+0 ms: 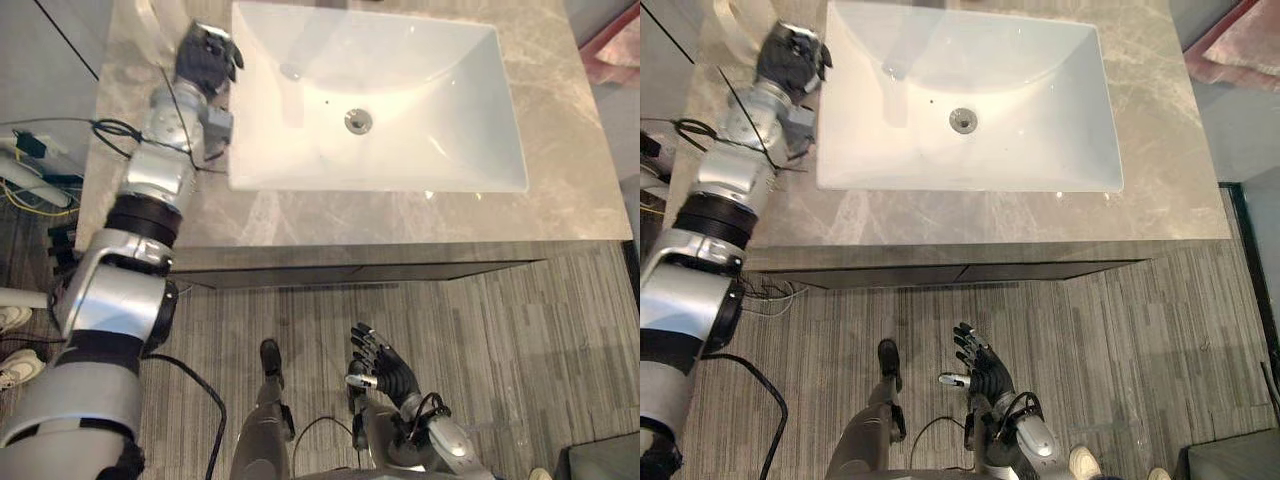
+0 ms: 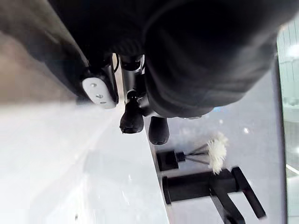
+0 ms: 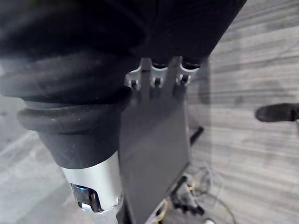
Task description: Organize washtable
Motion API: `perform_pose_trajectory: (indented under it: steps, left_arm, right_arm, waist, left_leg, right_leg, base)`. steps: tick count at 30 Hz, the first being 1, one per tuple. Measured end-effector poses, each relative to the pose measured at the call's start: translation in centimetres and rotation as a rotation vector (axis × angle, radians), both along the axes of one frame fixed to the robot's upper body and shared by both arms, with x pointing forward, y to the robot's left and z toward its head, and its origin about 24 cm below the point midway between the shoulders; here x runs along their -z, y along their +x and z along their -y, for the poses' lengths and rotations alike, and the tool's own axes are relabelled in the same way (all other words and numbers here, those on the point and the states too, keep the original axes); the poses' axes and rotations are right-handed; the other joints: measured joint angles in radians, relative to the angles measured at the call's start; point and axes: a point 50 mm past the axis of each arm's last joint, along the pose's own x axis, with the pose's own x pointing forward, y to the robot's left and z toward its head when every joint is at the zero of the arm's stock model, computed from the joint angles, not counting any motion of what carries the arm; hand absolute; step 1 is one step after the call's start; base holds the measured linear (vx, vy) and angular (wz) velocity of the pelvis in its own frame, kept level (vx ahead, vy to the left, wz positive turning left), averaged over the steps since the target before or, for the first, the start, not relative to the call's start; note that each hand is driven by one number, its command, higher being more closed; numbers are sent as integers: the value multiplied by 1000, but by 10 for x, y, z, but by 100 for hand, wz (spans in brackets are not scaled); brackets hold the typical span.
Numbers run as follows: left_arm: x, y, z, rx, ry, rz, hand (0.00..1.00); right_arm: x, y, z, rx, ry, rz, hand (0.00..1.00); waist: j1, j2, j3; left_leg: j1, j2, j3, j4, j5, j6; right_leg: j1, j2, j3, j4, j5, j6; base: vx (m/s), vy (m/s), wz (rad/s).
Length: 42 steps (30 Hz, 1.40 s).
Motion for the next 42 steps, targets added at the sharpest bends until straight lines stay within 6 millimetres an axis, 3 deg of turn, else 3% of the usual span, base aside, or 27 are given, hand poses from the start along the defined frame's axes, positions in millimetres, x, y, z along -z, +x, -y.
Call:
perform_pose_trajectory:
  steps: [2,7,11,15,17,18,19,21,23,26,27,34,42]
  left_arm:
    - [38,-16,20,135,-63,-76,100]
    - [101,-55,39,269,-229,-207,100]
    - [144,-84,41,291,-332,-320,100]
    - [172,-113,25,236,-435,-390,100]
    - [191,-130,14,169,-493,-439,100]
    - [213,-149,7,97,-550,-508,100]
    - [223,-158,5,70,-572,-544,100]
    - [252,-191,9,22,-638,-663,100]
    - [268,-211,15,-2,-652,-738,100]
    - [294,-231,20,-35,-651,-859,100]
    - [302,-237,22,-42,-648,-896,0]
    - [329,-256,24,-80,-571,-1027,0]
    - [332,-258,27,-63,-455,-1038,0]
  right_arm:
    - [0,2,5,34,9,-4,0]
    - [1,6,27,209,48,-27,0]
    - [5,4,51,329,31,-60,0]
    - [6,2,69,418,7,-71,0]
    - [9,-4,75,456,3,-88,0]
    - [13,-11,82,497,0,-110,0]
    - [15,-16,82,507,0,-125,0]
    - [27,-36,87,554,-13,-198,0]
    - [38,-50,87,565,-29,-259,0]
    - [54,-66,84,553,-53,-351,0]
    - [58,-70,82,542,-63,-375,0]
    - [70,-86,73,415,-169,-427,0]
    - [73,-83,66,372,-196,-421,0]
  waist:
    - [4,4,-3]
    - [10,45,-77]
    - [35,78,-125]
    - [37,88,-156]
    - [39,93,-181]
    - [39,98,-191]
    - [39,99,-194]
    - [46,103,-205]
    - [62,106,-207]
    - [63,108,-217]
    - [63,111,-223]
    - [63,108,-225]
    - [63,88,-233]
  left_leg:
    - [33,-6,-10,0,-6,-5]
    - [67,-26,-32,0,-14,2]
    - [113,-47,-35,0,-27,7]
    - [148,-53,-49,0,-27,7]
    - [154,-53,-53,0,-27,7]
    - [165,-54,-60,0,-27,7]
    - [171,-54,-62,0,-27,7]
    - [182,-57,-73,-1,-28,7]
    - [190,-54,-74,0,-30,5]
    - [205,-54,-84,-1,-34,7]
    - [204,-54,-87,-1,-35,8]
    - [200,-61,-100,-1,-35,8]
    - [181,-58,-73,0,-36,10]
  right_leg:
    - [27,-9,-9,27,-23,5]
    - [46,-34,-31,87,-69,24]
    - [82,-59,-34,117,-95,37]
    - [115,-65,-55,128,-111,37]
    - [118,-66,-60,138,-121,36]
    - [133,-66,-69,137,-122,36]
    - [138,-67,-73,137,-125,36]
    - [154,-68,-82,145,-138,31]
    - [164,-67,-85,146,-139,31]
    - [185,-66,-93,144,-143,36]
    - [185,-65,-94,144,-142,36]
    - [187,-64,-90,144,-143,37]
    - [151,-62,-52,147,-145,41]
  base:
    - [-30,28,13]
    - [25,31,17]
    - [47,32,6]
    - [5,-2,12]
    - [-6,-15,9]
    - [12,-18,9]
    - [7,-19,14]
    - [-15,-9,16]
    - [-24,-6,7]
    - [-45,-2,6]
    - [-30,6,6]
    - [-16,4,6]
    - [41,-9,-10]
